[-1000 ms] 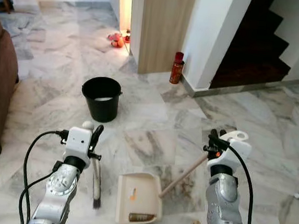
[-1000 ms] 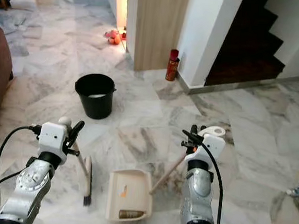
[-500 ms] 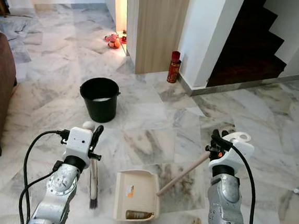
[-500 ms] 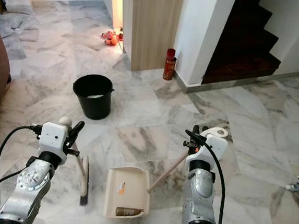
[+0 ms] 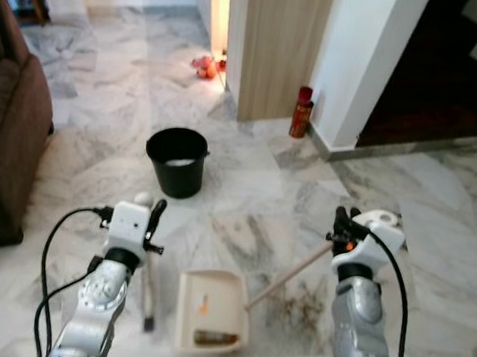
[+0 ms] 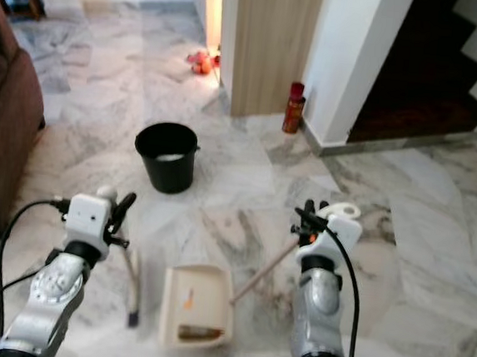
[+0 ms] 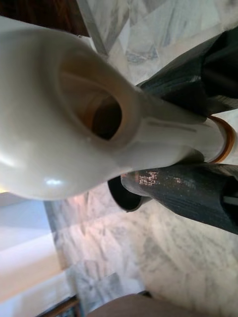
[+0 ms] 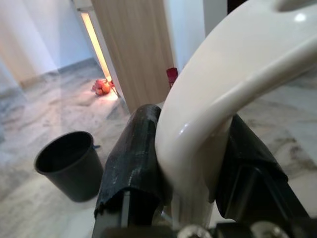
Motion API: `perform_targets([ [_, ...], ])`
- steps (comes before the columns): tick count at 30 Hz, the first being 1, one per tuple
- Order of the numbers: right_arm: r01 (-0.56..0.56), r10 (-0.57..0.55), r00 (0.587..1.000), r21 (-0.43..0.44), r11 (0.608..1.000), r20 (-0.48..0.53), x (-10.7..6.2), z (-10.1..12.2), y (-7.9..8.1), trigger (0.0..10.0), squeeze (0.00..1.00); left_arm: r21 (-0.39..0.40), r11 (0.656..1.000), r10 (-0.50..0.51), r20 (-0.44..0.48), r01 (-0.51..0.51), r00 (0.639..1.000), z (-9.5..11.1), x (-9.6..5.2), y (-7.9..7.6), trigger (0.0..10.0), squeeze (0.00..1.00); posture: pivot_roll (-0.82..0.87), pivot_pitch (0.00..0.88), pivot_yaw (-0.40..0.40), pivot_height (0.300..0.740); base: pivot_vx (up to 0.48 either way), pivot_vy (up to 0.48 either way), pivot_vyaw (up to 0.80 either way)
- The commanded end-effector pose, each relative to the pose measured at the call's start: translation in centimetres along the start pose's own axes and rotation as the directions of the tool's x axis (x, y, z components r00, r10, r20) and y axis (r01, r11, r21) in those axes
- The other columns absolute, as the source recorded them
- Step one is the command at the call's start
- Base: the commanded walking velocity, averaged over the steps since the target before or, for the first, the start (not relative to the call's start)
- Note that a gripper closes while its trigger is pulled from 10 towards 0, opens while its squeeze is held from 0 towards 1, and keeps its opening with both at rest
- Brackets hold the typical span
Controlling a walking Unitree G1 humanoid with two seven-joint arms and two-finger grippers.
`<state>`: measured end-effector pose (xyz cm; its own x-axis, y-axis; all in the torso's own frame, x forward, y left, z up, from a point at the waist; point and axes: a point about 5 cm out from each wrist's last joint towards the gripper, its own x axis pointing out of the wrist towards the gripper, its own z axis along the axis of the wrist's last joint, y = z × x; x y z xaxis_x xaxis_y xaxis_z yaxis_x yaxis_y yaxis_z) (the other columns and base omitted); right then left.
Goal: Sweep floor
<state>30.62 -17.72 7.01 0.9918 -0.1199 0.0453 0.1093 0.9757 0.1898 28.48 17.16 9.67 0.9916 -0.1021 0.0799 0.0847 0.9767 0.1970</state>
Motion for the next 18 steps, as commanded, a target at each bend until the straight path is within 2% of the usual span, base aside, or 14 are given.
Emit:
perform_targets([
  [1, -0.031, 0.030, 0.999, 0.017, 0.999, 0.034, 0.43, 0.74, 1.01, 10.0, 0.00, 0.028, 0.999, 0.017, 0.025, -0.018, 1.000, 0.61, 0.16, 0.76, 10.0, 0.00, 0.02, 0.029, -0.029, 0.740, 0.289, 0.000, 0.67],
  [8, -0.047, 0.047, 0.999, 0.026, 0.999, 0.022, 0.40, 0.57, 1.20, 10.0, 0.00, 0.035, 0.999, 0.025, 0.024, -0.025, 0.999, 0.60, 0.19, 0.88, 10.0, 0.00, 0.02, 0.034, -0.028, 0.740, 0.291, 0.000, 0.72],
  [18, -0.069, 0.069, 0.998, 0.038, 0.997, 0.011, 0.40, 0.48, 1.43, 10.0, 0.00, 0.035, 0.999, 0.032, 0.023, -0.033, 0.999, 0.61, 0.23, 0.97, 10.0, 0.00, 0.02, 0.038, -0.030, 0.740, 0.291, 0.000, 0.00],
])
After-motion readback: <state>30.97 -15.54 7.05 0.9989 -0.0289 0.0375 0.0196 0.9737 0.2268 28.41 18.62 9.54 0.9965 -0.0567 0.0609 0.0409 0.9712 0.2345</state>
